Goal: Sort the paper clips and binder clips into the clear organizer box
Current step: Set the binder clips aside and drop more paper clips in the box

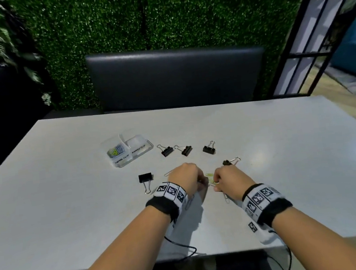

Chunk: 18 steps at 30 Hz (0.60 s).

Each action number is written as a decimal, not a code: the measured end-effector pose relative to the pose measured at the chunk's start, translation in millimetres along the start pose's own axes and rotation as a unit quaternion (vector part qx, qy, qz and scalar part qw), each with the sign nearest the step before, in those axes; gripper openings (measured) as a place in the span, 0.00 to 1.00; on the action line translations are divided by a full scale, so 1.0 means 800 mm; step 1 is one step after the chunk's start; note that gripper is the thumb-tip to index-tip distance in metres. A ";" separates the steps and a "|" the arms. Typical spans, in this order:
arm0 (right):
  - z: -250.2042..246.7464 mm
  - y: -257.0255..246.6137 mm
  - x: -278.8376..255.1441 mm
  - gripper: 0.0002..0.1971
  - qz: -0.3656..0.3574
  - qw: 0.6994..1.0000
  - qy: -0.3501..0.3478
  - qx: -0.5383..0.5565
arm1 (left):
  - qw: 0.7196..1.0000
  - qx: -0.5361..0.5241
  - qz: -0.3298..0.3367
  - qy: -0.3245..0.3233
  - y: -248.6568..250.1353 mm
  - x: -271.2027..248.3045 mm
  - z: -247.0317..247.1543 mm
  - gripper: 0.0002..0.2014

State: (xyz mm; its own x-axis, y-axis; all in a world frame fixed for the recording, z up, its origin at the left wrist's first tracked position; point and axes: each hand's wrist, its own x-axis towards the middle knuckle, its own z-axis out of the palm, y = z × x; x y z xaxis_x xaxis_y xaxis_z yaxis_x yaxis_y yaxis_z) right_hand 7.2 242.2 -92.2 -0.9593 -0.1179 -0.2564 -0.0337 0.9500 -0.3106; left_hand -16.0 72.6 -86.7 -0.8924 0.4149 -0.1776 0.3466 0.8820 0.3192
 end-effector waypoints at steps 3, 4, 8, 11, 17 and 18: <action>0.002 -0.004 0.005 0.01 0.013 1.000 -0.002 -0.002 | 1.000 0.001 -0.011 -0.009 0.002 0.003 0.002 0.10; 0.002 -0.006 0.006 0.03 0.010 1.000 -0.003 -0.020 | 1.000 0.003 -0.012 -0.013 0.002 0.003 0.002 0.10; 0.005 -0.010 0.006 0.10 -0.012 0.995 0.005 -0.095 | 0.999 -0.023 -0.016 -0.029 0.000 0.005 0.003 0.10; 0.006 -0.007 0.005 0.09 -0.019 0.995 -0.004 -0.097 | 0.998 -0.062 -0.021 -0.025 -0.003 0.006 0.005 0.10; -0.023 -0.007 0.007 0.12 0.005 0.998 0.017 0.062 | 0.985 -0.164 -0.030 0.034 -0.011 0.001 -0.012 0.03; -0.031 -0.014 0.010 0.13 0.006 0.995 0.036 0.098 | 0.982 -0.180 -0.033 0.045 -0.016 -0.001 -0.020 0.04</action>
State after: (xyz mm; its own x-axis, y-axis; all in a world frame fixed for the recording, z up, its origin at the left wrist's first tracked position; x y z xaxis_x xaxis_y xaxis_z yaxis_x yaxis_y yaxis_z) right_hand -7.0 237.9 -68.2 -0.9774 -0.0797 -0.1960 0.0253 0.8758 -0.4820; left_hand -24.3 56.9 -75.6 -0.9369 0.3238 -0.1315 0.1769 0.7637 0.6208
